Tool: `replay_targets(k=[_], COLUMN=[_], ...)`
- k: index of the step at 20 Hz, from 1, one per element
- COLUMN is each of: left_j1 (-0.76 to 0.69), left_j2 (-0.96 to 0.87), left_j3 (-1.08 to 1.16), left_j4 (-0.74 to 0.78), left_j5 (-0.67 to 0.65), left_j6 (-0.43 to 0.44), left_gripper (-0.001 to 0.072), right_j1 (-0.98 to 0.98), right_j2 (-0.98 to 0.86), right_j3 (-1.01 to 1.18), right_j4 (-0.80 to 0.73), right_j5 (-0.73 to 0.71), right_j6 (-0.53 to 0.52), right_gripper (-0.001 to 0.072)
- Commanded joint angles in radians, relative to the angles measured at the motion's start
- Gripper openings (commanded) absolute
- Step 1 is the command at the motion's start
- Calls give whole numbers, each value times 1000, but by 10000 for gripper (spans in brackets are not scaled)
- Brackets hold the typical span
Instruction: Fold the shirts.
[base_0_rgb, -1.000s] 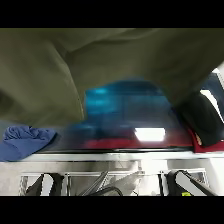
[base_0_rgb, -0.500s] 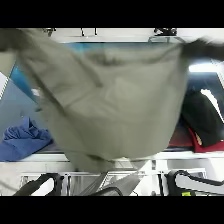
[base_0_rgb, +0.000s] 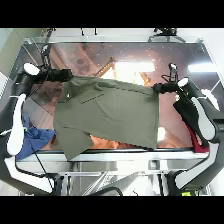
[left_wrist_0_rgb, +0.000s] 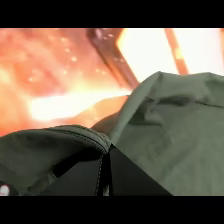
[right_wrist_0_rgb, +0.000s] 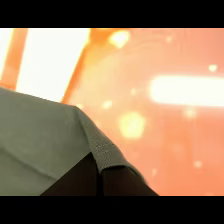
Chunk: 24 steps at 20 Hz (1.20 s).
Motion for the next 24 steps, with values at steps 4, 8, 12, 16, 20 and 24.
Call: replay_targets(k=[4,8,12,16,20,24], left_j1=[24,27,30,37,39,34], left_j2=[-204,-231,-198,-200,-200,-200], left_j3=[314,417,363,323,323,362], left_j4=[118,209,212,213,209,175], left_j5=[-82,-159,-161,-169,-171,-172], left_j6=[-47,-60,-14,-12,-14,-18], left_gripper=[15,15,15,15,15,15], right_j1=[-48,-46,-43,-44,-43,-46], right_j2=[-91,-56,-7,61,101,119], right_j3=[269,279,143,10,8,46], right_j4=[-12,-108,-158,-158,-113,87], right_j5=[101,198,212,177,36,-66], right_j6=[-1,80,115,95,58,-95], right_gripper=[14,13,13,13,15,15])
